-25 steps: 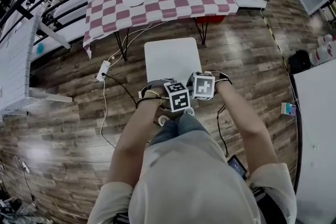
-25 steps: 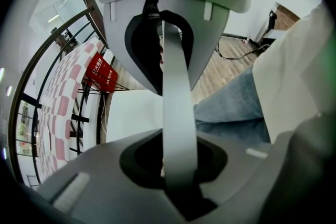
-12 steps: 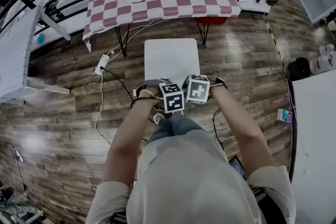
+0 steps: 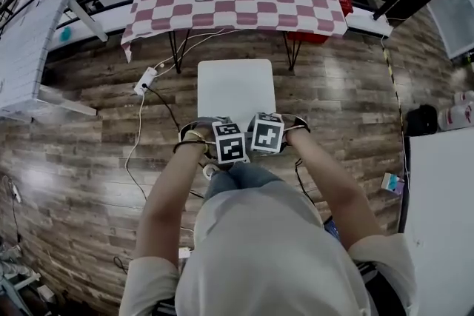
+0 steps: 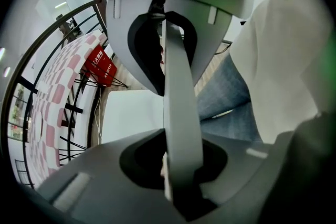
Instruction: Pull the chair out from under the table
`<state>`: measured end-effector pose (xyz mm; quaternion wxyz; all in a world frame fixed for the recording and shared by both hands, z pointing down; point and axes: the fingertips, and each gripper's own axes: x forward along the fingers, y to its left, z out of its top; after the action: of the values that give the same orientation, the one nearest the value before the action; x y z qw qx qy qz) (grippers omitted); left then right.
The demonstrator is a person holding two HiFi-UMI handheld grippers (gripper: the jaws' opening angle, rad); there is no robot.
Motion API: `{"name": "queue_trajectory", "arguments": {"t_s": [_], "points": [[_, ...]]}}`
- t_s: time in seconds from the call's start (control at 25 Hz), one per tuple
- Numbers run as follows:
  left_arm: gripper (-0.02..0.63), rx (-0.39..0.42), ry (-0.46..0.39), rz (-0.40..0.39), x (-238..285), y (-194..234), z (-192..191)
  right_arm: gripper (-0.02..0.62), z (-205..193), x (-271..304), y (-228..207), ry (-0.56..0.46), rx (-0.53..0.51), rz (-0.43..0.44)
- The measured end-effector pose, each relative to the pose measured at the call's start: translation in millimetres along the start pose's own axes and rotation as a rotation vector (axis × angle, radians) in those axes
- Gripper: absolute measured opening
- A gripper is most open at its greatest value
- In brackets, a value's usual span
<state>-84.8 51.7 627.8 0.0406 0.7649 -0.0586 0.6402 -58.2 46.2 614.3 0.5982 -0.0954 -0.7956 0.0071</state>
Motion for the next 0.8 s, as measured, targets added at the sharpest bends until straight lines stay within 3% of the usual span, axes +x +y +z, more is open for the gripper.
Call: {"name": "queue_trajectory", "arguments": {"t_s": [0.48,0.8], "points": [[0.08,-0.009,-0.004,0.01,-1.8,-21.2,-2.6,0.091,-3.4,2.7,22.8,0.032,0.018,0.004],[0.08,0.01,-0.011,-0.007,-0.3,-43.4,-8.1,0.091,6.5,8.8,43.3,-0.006,0.034,-0.013]]}}
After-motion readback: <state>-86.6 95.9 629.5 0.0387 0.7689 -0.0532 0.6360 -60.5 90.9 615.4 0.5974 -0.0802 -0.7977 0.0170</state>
